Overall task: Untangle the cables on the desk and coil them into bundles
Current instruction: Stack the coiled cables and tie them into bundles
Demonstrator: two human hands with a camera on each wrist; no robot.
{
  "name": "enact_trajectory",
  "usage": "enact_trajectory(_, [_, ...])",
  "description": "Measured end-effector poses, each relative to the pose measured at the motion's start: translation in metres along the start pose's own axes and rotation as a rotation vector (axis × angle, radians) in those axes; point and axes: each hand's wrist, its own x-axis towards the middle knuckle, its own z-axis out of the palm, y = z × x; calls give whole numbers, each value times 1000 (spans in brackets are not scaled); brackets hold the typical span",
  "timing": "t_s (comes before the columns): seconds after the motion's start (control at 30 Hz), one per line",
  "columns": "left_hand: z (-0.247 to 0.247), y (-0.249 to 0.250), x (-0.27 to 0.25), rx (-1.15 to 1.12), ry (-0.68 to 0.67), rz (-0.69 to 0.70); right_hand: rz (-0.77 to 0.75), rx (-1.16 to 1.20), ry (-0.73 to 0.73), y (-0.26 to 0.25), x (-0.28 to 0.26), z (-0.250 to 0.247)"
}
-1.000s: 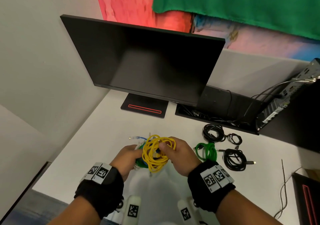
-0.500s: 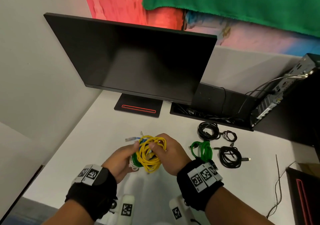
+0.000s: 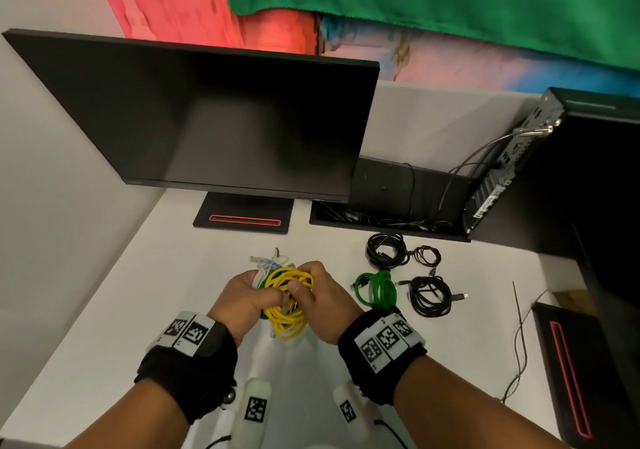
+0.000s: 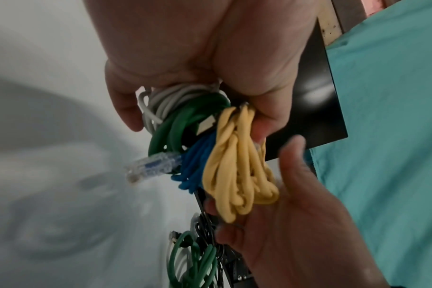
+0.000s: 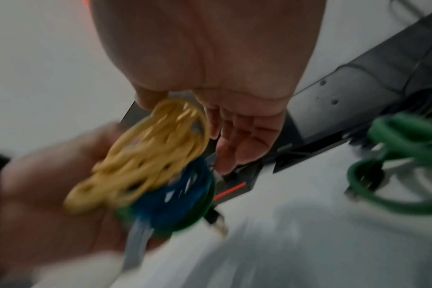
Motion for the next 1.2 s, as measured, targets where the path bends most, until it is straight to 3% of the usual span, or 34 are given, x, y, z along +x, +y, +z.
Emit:
enact_trajectory(0.1, [8,-5,-1,-24,30,-10,57,0,-34,9,2,-33])
enact_trajectory(0.2, [6,-12,-4,-50,81,-42,276,147,243,32,11,-98])
enact_trajectory(0.27, [1,-16,-5,-62,105,-62,455,-13,324,58,22,-143])
enact_trajectory(0.37, [0,-19,-7,-86,129,-82,663,-397,179,94,41,-179])
enact_trajectory(0.5, [4,-19,-8,-103,127,-107,709,-615,40,112,50,-171])
enact_trajectory(0.67, [0,-19,-8,-119,122,-140,682,-657,37,124,59,-171])
enact_trajectory(0.77, [-3,-21,-9,-102,149,-142,664,-611,127,123,51,-180])
enact_trajectory(0.87, [-4,-23,-9,-77,170,-134,491,-512,313,112,29,-187])
enact_trajectory(0.93, [-3,-25,-8,-73,172,-131,302,-219,384,91,6,-181])
enact_trajectory(1.0, [2,-25,-8,-75,162,-120,170,227,310,55,-18,-155])
enact_trajectory(1.07, [8,-25,-7,-51,151,-103,108,531,127,22,-33,-117])
enact_trajectory(1.13, [13,-22,-7,4,140,-76,42,575,-55,-1,-35,-80])
enact_trajectory(1.2, [15,-18,-9,31,130,-41,-5,411,-136,-9,-30,-53])
